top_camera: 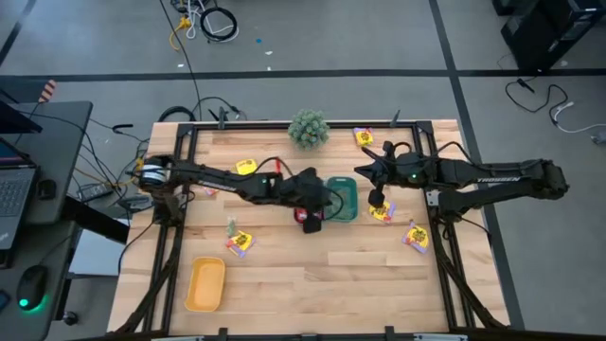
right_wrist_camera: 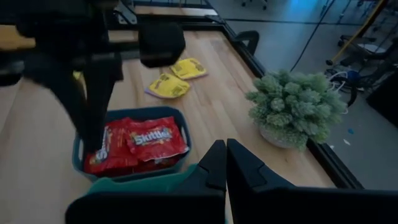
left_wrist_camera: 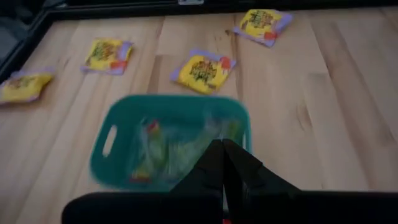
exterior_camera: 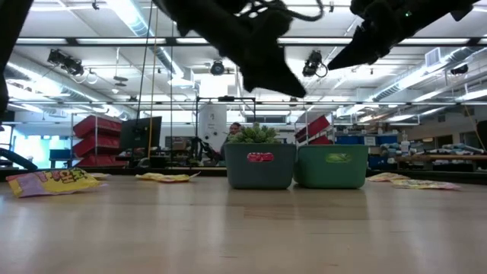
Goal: Sort candy
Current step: Put the green gummy into the green bin
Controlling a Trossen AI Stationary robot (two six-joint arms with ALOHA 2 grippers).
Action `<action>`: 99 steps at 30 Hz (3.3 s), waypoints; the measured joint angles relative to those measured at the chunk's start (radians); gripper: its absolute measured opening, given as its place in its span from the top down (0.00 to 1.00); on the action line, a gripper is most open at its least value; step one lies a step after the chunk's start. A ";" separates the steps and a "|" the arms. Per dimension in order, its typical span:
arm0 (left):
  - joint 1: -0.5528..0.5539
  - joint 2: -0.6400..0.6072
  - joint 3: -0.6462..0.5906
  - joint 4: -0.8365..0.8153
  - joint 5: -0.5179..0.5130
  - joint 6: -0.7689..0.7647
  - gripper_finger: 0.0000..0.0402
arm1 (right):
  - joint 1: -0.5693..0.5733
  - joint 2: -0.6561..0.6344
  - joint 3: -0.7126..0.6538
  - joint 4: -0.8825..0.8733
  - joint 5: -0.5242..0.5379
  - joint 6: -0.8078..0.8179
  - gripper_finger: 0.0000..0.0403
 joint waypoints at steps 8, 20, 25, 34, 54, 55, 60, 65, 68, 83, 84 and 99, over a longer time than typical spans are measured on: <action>-0.043 -0.237 -0.181 -0.270 -0.108 -0.181 1.00 | 0.028 0.120 0.000 0.105 -0.001 0.031 1.00; -0.158 -0.458 -0.333 -0.668 -0.129 -0.696 1.00 | 0.083 0.254 0.000 0.247 -0.003 0.093 0.99; -0.228 -0.485 -0.387 -0.781 -0.119 -0.935 1.00 | 0.104 0.319 0.000 0.318 -0.003 0.103 0.98; -0.307 -0.493 -0.443 -0.867 -0.042 -1.156 0.97 | 0.129 0.432 0.000 0.417 -0.008 0.103 0.96; -0.301 -0.492 -0.676 -0.732 -0.025 -1.189 0.61 | 0.133 0.469 0.000 0.460 -0.037 0.101 0.95; -0.298 -0.492 -0.680 -0.713 -0.025 -1.187 0.61 | 0.133 0.469 0.000 0.461 -0.037 0.101 0.95; -0.278 -0.492 -0.687 -0.675 -0.026 -1.139 0.61 | 0.133 0.469 0.000 0.462 -0.037 0.101 0.96; -0.247 -0.492 -0.687 -0.666 -0.070 -1.092 0.63 | 0.133 0.469 0.000 0.464 -0.037 0.101 0.96; -0.219 -0.492 -0.679 -0.664 -0.108 -1.043 0.69 | 0.133 0.469 0.000 0.464 -0.037 0.100 0.96; -0.071 -0.492 -0.674 -0.529 -0.024 -0.931 0.80 | 0.134 0.469 0.000 0.463 -0.061 0.097 0.95; -0.071 -0.492 -0.674 -0.529 -0.024 -0.928 0.78 | 0.134 0.469 0.000 0.463 -0.061 0.095 0.95; -0.073 -0.463 -0.674 -0.453 -0.004 -0.795 0.53 | 0.134 0.468 0.000 0.456 -0.062 0.081 0.94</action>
